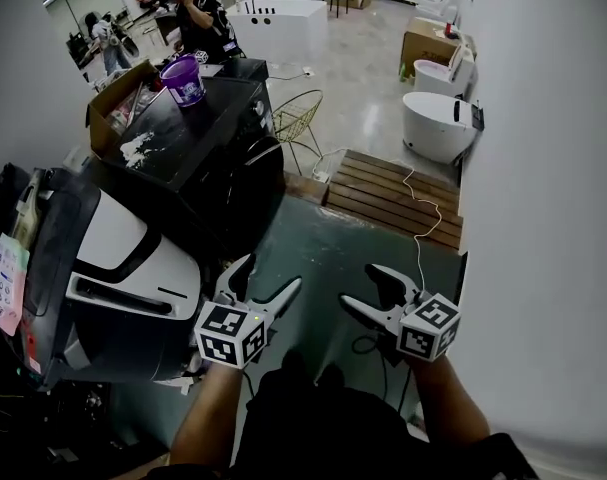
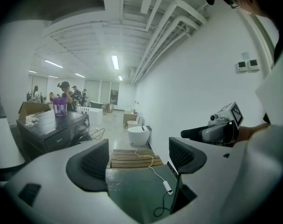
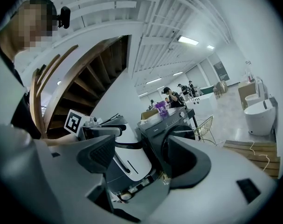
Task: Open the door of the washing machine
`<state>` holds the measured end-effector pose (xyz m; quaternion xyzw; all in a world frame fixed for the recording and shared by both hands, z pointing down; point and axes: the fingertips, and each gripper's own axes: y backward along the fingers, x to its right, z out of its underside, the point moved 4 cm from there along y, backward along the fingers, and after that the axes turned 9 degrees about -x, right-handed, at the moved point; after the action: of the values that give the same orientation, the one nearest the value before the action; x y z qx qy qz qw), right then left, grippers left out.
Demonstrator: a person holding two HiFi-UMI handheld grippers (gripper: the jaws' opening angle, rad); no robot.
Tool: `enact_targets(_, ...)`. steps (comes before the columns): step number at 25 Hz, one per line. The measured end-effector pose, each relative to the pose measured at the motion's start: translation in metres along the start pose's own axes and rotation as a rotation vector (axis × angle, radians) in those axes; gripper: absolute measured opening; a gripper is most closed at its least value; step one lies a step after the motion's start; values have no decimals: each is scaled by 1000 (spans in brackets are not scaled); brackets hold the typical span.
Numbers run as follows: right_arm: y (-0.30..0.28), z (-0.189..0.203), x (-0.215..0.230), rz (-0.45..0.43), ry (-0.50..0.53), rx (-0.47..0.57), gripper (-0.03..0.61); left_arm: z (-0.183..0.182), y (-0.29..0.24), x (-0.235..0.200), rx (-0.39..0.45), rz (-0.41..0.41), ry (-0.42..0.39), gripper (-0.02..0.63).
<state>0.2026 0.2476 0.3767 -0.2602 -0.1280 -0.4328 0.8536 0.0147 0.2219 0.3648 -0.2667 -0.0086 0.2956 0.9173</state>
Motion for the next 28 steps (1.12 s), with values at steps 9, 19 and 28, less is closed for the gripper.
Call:
enact_targets(9, -50, -48, 45, -8, 29, -12, 357, -30, -48, -62, 39, -17, 15, 420)
enact_targets(19, -158, -130, 134, -17, 33, -70, 354, -95, -152, -164, -12, 30, 22, 419)
enact_targets(28, -258, -186, 156, -104, 73, -144, 348, -124, -194, -246, -29, 7, 60, 411)
